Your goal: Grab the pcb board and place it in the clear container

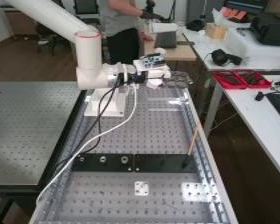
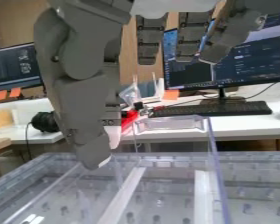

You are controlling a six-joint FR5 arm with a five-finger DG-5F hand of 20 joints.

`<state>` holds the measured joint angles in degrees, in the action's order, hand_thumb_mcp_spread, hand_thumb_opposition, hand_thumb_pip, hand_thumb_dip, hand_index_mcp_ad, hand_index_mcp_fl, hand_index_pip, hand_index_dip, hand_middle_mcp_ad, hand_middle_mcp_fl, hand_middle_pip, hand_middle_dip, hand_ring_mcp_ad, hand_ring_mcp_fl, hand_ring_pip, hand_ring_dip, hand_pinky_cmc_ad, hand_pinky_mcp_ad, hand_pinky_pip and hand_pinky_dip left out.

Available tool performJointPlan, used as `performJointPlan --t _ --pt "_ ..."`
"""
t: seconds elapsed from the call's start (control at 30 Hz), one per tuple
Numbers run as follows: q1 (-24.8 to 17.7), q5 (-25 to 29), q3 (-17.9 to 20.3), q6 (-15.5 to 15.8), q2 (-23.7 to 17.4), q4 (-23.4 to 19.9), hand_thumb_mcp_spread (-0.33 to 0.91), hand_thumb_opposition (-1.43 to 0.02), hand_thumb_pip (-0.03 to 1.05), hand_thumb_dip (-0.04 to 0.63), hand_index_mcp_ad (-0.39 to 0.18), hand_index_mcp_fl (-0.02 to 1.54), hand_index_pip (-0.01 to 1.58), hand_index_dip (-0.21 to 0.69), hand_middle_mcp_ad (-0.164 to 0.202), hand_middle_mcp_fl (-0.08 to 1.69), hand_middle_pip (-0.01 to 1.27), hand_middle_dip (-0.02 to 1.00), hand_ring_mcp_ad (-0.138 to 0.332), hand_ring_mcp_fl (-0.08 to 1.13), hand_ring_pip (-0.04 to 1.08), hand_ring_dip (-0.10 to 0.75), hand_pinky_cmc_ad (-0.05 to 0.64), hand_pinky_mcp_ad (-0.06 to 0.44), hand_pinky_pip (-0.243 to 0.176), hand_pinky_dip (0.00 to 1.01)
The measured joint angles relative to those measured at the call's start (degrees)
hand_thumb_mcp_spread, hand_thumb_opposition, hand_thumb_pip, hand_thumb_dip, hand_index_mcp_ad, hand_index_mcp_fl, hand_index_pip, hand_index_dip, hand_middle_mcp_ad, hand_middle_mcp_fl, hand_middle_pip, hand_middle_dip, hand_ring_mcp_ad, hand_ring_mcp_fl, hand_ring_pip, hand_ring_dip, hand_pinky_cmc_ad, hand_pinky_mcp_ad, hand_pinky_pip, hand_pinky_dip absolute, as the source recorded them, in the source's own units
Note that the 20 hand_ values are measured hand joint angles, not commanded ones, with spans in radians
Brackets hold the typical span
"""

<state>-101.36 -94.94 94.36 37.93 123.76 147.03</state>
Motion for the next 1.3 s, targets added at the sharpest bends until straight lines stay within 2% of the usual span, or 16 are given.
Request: performJointPlan --t 0.37,0.4,0.47,0.53,0.7,0.83,1.03,1.3 --pt "0.7 1.8 -0.8 0.3 0.8 1.4 0.69 -0.9 0.37 0.206 -0.255 0.71 1.1 0.255 0.012 0.0 0.14 0.11 0.145 0.02 0.09 -0.012 0.265 0.129 -0.077 0.18" --pt "0.7 1.9 -0.9 0.4 0.9 1.6 0.7 -0.9 0.37 0.206 -0.258 0.69 1.08 0.264 0.01 0.0 0.14 0.11 0.145 0.02 0.09 -0.009 0.265 0.129 -0.077 0.18" --pt "0.7 2.0 -1.1 0.6 0.9 2.4 0.7 -0.9 0.36 0.204 -0.258 0.56 0.94 0.255 0.01 0.0 0.14 0.11 0.145 0.02 0.09 -0.005 0.265 0.129 -0.077 0.18" --pt "0.7 2.1 -1.2 0.7 0.9 2.9 0.64 -0.88 0.34 0.204 -0.258 0.46 0.83 0.253 0.01 0.0 0.14 0.11 0.145 0.02 0.09 -0.005 0.265 0.129 -0.077 0.18" --pt "0.9 2.4 -0.7 1.2 0.5 3.2 0.58 -0.85 0.36 0.204 -0.258 0.32 0.72 0.23 0.012 0.0 0.14 0.11 0.145 0.01 0.09 -0.005 0.262 0.129 -0.077 0.18" --pt "1.2 2.5 0.0 1.1 -0.2 3.0 0.57 -0.84 0.39 0.204 -0.244 0.29 0.72 0.215 0.01 0.0 0.14 0.11 0.145 0.01 0.09 -0.005 0.262 0.129 -0.077 0.18" --pt "2.4 2.8 3.5 1.0 -4.7 1.3 0.56 -0.82 0.39 0.204 -0.239 0.28 0.72 0.215 0.01 0.0 0.14 0.11 0.145 0.0 0.09 -0.005 0.265 0.129 -0.077 0.18" --pt "6.2 5.1 9.3 2.8 -14.3 0.3 0.56 -0.82 0.39 0.204 -0.241 0.28 0.71 0.215 0.012 0.0 0.14 0.11 0.143 0.0 0.09 -0.005 0.265 0.129 -0.077 0.18"
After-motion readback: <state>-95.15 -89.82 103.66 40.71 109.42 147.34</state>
